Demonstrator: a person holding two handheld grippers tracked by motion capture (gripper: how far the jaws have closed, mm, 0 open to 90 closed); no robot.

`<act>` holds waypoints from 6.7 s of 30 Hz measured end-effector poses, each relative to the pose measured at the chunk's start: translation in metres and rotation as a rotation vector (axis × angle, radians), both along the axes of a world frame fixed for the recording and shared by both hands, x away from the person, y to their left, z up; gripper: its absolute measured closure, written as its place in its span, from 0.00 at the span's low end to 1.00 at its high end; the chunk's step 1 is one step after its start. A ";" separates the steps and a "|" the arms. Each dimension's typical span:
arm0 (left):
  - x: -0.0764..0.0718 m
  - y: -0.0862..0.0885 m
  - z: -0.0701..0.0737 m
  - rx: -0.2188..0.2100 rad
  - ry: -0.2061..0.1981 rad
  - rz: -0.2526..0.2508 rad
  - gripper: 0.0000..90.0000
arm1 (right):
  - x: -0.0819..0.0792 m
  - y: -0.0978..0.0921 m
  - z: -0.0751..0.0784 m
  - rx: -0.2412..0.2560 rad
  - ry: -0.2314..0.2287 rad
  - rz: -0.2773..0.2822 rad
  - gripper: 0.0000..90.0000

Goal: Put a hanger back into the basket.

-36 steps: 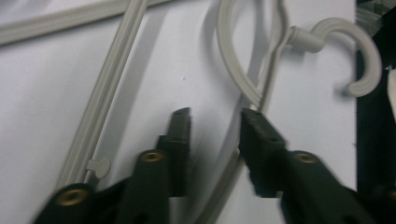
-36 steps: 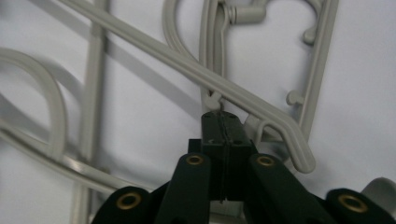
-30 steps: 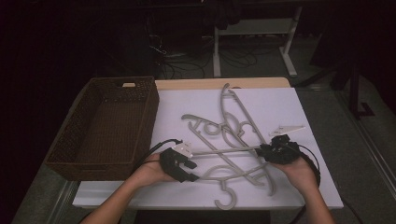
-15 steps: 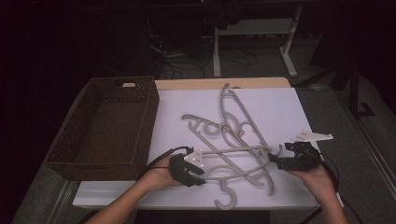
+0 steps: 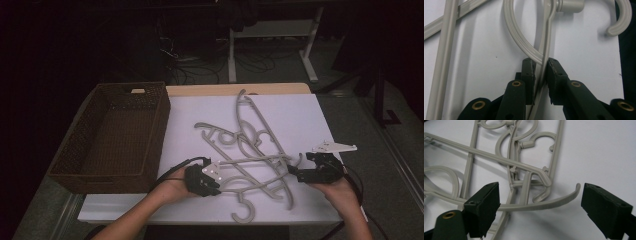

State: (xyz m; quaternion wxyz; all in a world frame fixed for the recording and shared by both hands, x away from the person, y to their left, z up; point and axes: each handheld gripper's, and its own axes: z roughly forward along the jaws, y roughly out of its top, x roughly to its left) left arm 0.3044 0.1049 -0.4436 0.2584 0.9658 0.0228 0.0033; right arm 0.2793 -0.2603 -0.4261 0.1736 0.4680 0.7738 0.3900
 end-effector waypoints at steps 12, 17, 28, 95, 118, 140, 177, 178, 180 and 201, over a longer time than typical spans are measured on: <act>0.001 -0.001 0.001 0.002 -0.005 -0.007 0.91 | 0.000 0.001 0.000 0.003 -0.005 0.011 0.15; 0.002 -0.001 0.002 -0.001 0.006 -0.004 0.91 | 0.001 0.003 -0.002 -0.002 -0.001 0.025 0.13; 0.007 0.009 0.022 -0.104 0.035 0.058 0.91 | 0.000 0.001 -0.004 0.004 -0.010 0.028 0.12; 0.048 0.283 0.121 -0.194 -0.016 0.636 0.91 | 0.004 0.002 -0.007 -0.015 0.000 0.023 0.13; 0.048 0.303 0.112 -0.227 0.034 0.696 0.91 | 0.004 0.002 -0.007 -0.016 0.001 0.022 0.13; 0.056 0.305 0.094 -0.146 0.043 0.796 0.65 | 0.005 0.002 -0.007 -0.015 0.002 0.026 0.13; 0.052 0.163 0.145 -0.480 0.039 0.535 0.21 | 0.005 0.005 -0.002 -0.005 -0.007 0.043 0.13; 0.051 0.157 0.145 -0.482 0.044 0.527 0.21 | 0.005 0.005 -0.002 -0.003 -0.008 0.044 0.13; 0.050 0.147 0.143 -0.477 0.050 0.511 0.21 | 0.006 0.006 -0.002 -0.004 -0.008 0.047 0.13; 0.033 0.061 0.091 -0.469 0.075 0.425 0.17 | 0.013 0.015 0.003 0.003 0.025 0.052 0.16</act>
